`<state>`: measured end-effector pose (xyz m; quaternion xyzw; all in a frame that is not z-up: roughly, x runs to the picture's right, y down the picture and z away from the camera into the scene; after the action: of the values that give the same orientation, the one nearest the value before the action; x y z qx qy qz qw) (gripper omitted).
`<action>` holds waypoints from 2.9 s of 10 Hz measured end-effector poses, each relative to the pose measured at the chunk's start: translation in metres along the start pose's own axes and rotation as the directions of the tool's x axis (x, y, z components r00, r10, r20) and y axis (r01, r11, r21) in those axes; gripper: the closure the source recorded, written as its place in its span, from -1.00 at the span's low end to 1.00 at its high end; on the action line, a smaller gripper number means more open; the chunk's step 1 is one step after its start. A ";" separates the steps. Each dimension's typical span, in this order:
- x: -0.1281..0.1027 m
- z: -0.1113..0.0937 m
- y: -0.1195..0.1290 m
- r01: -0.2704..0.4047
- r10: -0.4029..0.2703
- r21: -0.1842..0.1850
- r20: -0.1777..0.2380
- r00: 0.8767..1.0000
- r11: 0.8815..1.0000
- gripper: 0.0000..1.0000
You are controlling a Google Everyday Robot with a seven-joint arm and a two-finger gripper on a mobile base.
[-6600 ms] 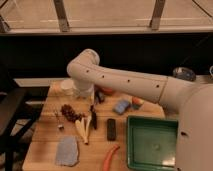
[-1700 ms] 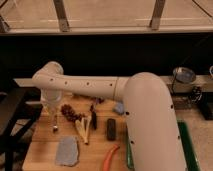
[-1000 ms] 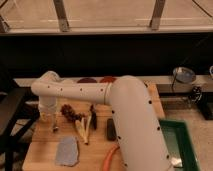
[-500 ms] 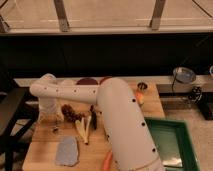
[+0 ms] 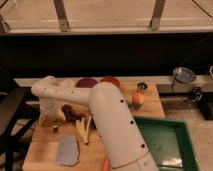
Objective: Place fork in red bowl
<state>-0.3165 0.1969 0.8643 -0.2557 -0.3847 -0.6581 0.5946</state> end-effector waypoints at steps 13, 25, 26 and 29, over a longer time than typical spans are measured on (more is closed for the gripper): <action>-0.008 -0.005 0.010 -0.005 0.006 0.022 -0.029 1.000 1.000 1.00; -0.001 -0.249 0.105 -0.138 0.247 0.323 -0.328 0.912 0.936 1.00; 0.006 -0.272 0.131 -0.175 0.297 0.350 -0.334 0.895 0.920 1.00; 0.045 -0.309 0.204 -0.290 0.433 0.413 -0.312 0.846 0.863 1.00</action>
<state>-0.0873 -0.0791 0.7646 -0.0769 -0.3116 -0.4905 0.8102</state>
